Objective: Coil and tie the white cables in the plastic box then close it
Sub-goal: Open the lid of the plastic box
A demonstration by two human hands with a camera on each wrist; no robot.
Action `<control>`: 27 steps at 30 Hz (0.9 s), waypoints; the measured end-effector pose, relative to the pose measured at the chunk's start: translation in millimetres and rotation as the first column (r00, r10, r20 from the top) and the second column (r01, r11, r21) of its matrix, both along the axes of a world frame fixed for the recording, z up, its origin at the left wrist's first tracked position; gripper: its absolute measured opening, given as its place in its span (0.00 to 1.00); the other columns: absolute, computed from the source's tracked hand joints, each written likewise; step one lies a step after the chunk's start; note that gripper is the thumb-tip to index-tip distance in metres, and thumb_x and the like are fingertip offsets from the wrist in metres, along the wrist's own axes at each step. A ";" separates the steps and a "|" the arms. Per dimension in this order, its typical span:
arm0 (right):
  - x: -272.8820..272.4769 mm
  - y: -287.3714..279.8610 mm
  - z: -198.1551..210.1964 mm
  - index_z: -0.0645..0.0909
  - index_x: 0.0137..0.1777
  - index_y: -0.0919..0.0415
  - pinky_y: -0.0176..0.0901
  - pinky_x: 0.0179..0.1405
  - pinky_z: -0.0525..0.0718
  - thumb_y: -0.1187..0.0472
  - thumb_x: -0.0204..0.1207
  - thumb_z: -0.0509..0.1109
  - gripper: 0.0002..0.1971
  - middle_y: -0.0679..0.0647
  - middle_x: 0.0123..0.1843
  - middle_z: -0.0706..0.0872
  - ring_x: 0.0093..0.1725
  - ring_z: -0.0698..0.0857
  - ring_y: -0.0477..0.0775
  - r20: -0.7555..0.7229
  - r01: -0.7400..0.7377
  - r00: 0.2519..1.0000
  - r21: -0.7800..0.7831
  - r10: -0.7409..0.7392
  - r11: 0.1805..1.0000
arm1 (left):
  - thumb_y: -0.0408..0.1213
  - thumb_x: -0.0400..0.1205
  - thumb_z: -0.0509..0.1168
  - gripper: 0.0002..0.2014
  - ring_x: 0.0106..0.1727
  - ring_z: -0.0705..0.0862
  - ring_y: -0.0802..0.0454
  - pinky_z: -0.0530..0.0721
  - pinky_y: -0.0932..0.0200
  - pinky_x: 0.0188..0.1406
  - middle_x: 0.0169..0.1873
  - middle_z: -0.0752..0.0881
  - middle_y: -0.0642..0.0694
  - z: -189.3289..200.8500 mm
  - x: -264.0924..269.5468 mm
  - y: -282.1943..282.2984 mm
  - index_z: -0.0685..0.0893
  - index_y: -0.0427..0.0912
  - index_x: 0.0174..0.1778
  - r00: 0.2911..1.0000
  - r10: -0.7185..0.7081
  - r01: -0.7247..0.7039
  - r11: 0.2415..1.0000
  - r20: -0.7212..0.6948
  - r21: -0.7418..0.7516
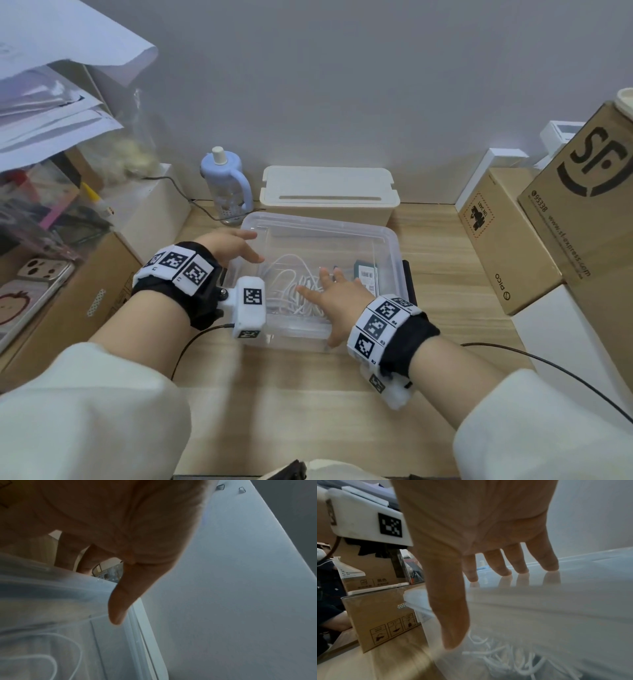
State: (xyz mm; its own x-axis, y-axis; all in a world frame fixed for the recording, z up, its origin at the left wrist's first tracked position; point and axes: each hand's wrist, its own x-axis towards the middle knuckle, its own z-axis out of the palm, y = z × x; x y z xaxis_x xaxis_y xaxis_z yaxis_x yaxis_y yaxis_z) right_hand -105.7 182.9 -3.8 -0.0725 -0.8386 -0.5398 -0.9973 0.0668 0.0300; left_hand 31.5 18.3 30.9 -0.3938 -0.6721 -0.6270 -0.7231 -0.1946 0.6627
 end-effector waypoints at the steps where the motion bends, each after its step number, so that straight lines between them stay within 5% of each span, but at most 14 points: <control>1: 0.0 1.2 5.3 0.43 0.80 0.46 0.71 0.72 0.66 0.54 0.62 0.80 0.55 0.66 0.82 0.44 0.81 0.48 0.71 0.016 0.003 1.000 -0.007 -0.003 1.000 | 0.26 0.73 0.72 0.32 0.75 0.68 0.36 0.70 0.39 0.73 0.75 0.70 0.41 2.8 1.9 -3.3 0.75 0.55 0.71 0.999 0.020 -0.020 1.000 -0.027 0.000; 5: -10.8 7.7 43.2 0.52 0.79 0.47 0.57 0.66 0.76 0.56 0.63 0.76 0.47 0.60 0.77 0.64 0.74 0.68 0.63 0.206 0.100 0.976 -0.150 -0.068 0.984 | 0.30 0.75 0.70 0.28 0.59 0.79 0.43 0.79 0.43 0.62 0.62 0.79 0.45 21.8 11.4 -11.5 0.76 0.60 0.68 0.974 0.107 -0.093 0.993 -0.202 0.075; 8: -28.2 9.7 77.5 0.67 0.73 0.48 0.53 0.63 0.79 0.59 0.70 0.68 0.30 0.52 0.68 0.80 0.65 0.79 0.55 0.312 0.240 0.942 -0.373 -0.123 0.896 | 0.47 0.77 0.66 0.23 0.51 0.84 0.46 0.87 0.48 0.48 0.58 0.83 0.44 32.8 20.4 -13.6 0.76 0.49 0.69 0.842 0.199 -0.056 0.957 -0.502 0.285; 10: -42.0 9.7 94.4 0.74 0.68 0.50 0.55 0.57 0.81 0.61 0.76 0.61 0.20 0.54 0.59 0.86 0.57 0.83 0.58 0.247 0.279 0.954 -0.537 -0.168 0.796 | 0.53 0.79 0.61 0.20 0.51 0.87 0.49 0.87 0.47 0.49 0.58 0.84 0.46 31.0 18.3 -11.5 0.77 0.50 0.65 0.732 0.278 -0.105 0.948 -0.622 0.299; 12: -56.4 10.6 107.8 0.76 0.61 0.55 0.54 0.46 0.82 0.61 0.80 0.59 0.12 0.59 0.48 0.86 0.48 0.84 0.64 0.177 0.298 0.954 -0.674 -0.244 0.676 | 0.51 0.82 0.58 0.18 0.57 0.84 0.53 0.79 0.48 0.56 0.62 0.84 0.49 18.1 8.2 -6.3 0.75 0.53 0.67 0.744 0.268 -0.185 0.963 -0.613 0.197; 15: -78.2 17.9 121.2 0.73 0.60 0.60 0.48 0.37 0.71 0.60 0.82 0.58 0.09 0.62 0.47 0.85 0.46 0.83 0.67 0.122 0.330 0.907 -0.798 -0.403 0.504 | 0.39 0.83 0.61 0.23 0.72 0.73 0.48 0.68 0.53 0.65 0.73 0.74 0.46 -11.0 -16.1 5.4 0.71 0.47 0.75 0.924 0.111 -0.157 0.983 -0.367 -0.098; 18: -99.9 26.4 117.8 0.70 0.61 0.60 0.49 0.36 0.69 0.67 0.78 0.60 0.12 0.61 0.50 0.85 0.48 0.83 0.69 0.108 0.376 0.841 -0.821 -0.530 0.429 | 0.33 0.78 0.65 0.28 0.75 0.68 0.39 0.66 0.53 0.70 0.78 0.65 0.38 -43.7 -35.3 6.9 0.68 0.42 0.76 0.999 0.012 -0.020 0.972 -0.035 -0.234; 22: -143.2 56.8 91.5 0.64 0.69 0.56 0.50 0.35 0.71 0.72 0.76 0.59 0.23 0.63 0.48 0.84 0.43 0.82 0.67 0.141 0.539 0.689 -0.756 -0.711 0.372 | 0.41 0.77 0.63 0.32 0.80 0.55 0.35 0.54 0.41 0.79 0.79 0.57 0.35 -75.9 -54.0 0.4 0.64 0.40 0.77 0.898 -0.090 0.240 0.921 0.431 -0.307; 27: -186.5 100.1 39.3 0.60 0.76 0.46 0.49 0.37 0.73 0.67 0.78 0.59 0.28 0.64 0.44 0.80 0.38 0.75 0.62 0.243 0.770 0.454 -0.591 -0.857 0.240 | 0.43 0.80 0.58 0.30 0.80 0.47 0.29 0.53 0.35 0.77 0.81 0.45 0.33 -83.5 -63.4 3.1 0.60 0.40 0.79 0.728 -0.112 0.401 0.870 0.676 -0.288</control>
